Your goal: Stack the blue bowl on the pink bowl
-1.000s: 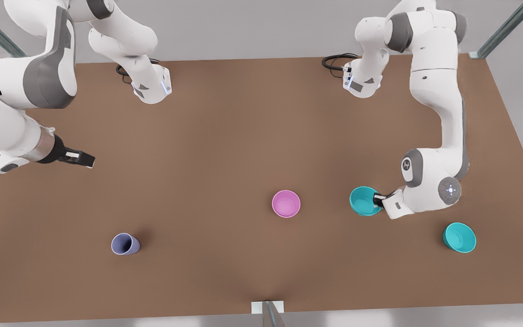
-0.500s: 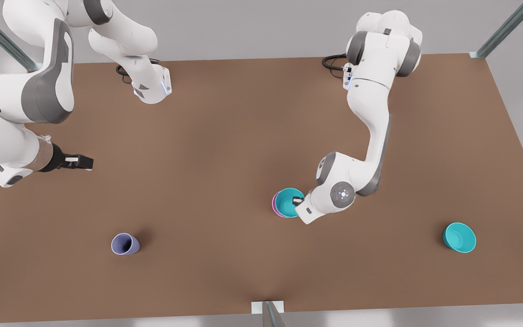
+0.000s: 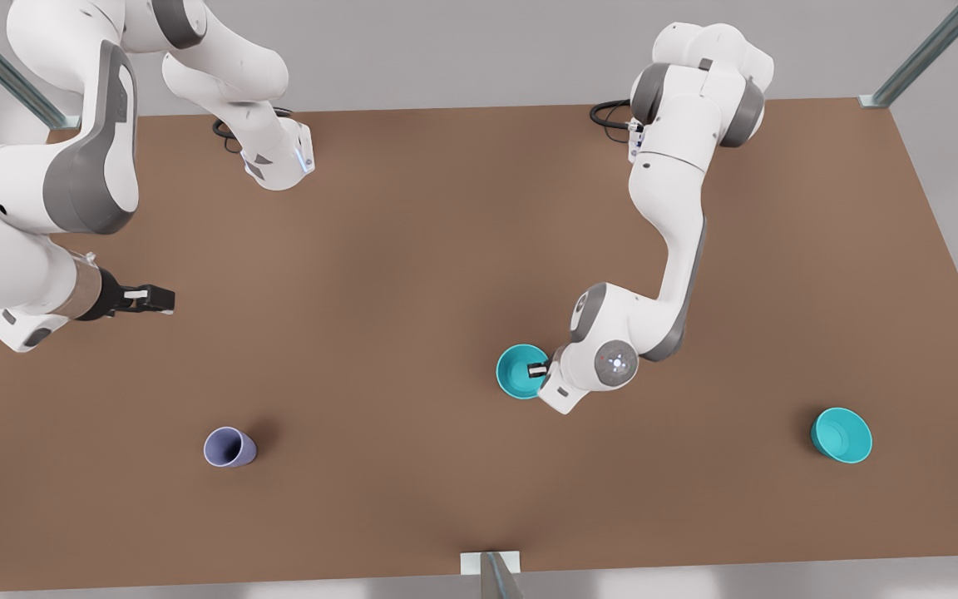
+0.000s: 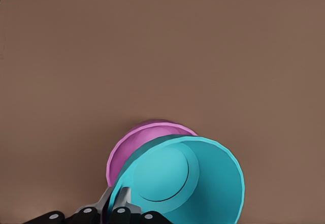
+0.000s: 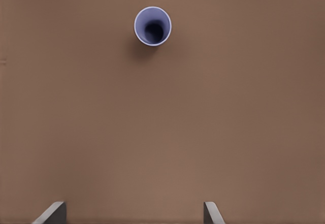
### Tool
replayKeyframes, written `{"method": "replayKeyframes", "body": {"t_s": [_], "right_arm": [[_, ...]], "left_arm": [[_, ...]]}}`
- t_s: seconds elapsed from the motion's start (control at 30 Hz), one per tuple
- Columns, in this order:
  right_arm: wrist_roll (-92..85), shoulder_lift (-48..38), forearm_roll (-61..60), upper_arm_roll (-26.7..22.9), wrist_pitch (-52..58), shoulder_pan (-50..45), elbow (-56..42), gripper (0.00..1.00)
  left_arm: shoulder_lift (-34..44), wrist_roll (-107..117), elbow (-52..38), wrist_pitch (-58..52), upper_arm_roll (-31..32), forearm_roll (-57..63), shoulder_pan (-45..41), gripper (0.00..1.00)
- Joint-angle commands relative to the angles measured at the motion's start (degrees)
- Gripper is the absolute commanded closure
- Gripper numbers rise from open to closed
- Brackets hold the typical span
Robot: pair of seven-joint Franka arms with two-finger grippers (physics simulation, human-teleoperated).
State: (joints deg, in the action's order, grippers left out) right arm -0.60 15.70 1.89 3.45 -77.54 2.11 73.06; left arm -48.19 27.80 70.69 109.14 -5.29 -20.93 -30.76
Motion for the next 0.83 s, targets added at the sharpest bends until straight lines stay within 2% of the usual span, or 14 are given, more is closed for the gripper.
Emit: {"method": "replayKeyframes", "body": {"t_s": [0.0,0.13,0.17,0.27,0.3,0.33,0.4,0.47,0.53,0.57,0.6,0.8], "right_arm": [[-3.4,-0.1,0.0,0.0,0.0,0.0,0.0,0.0],[-3.4,0.0,0.0,0.0,0.0,0.0,0.0,0.0],[-3.5,0.2,0.0,0.0,0.0,0.0,0.0,0.0],[-3.6,0.3,0.0,0.0,0.0,0.0,0.0,0.0],[-3.6,0.3,0.0,0.0,0.0,0.0,0.0,0.0],[-3.6,0.4,0.0,0.1,0.0,0.0,0.0,0.0],[-3.6,0.4,0.0,0.0,0.0,0.0,0.0,0.0],[-3.6,0.4,0.0,0.0,0.0,0.0,0.0,0.0],[-3.6,0.4,0.0,0.1,-0.1,0.0,0.0,0.0],[-3.6,0.4,0.0,0.0,0.0,0.0,0.0,0.0],[-3.7,0.4,0.0,0.1,-0.1,0.1,0.0,0.0],[-3.8,0.4,0.0,0.1,0.0,0.3,0.0,0.0]], "left_arm": [[-0.2,12.1,0.0,-0.2,0.0,-0.3,0.0,0.79],[-0.7,11.9,0.0,0.0,0.0,-1.1,0.0,0.78],[-0.7,11.7,0.0,0.0,0.0,-1.1,0.2,0.0],[-0.1,11.2,-0.1,-2.9,0.0,-0.8,1.1,0.0],[6.7,8.2,-0.4,-17.5,-0.6,4.0,5.1,0.0],[13.3,4.3,-0.9,-26.2,-0.5,9.6,8.9,0.0],[20.3,-8.8,-4.8,-34.6,-0.6,19.2,14.5,0.0],[24.0,-22.1,-5.3,-35.0,-0.6,24.5,17.0,0.0],[25.2,-22.8,-5.1,-36.5,-0.4,25.7,19.1,0.0],[28.1,-23.2,-1.5,-33.3,2.6,23.4,25.2,0.0],[33.9,-28.8,6.6,-27.9,7.0,23.0,30.2,0.0],[34.3,-29.0,6.2,-29.7,7.3,23.5,28.7,0.0]]}}
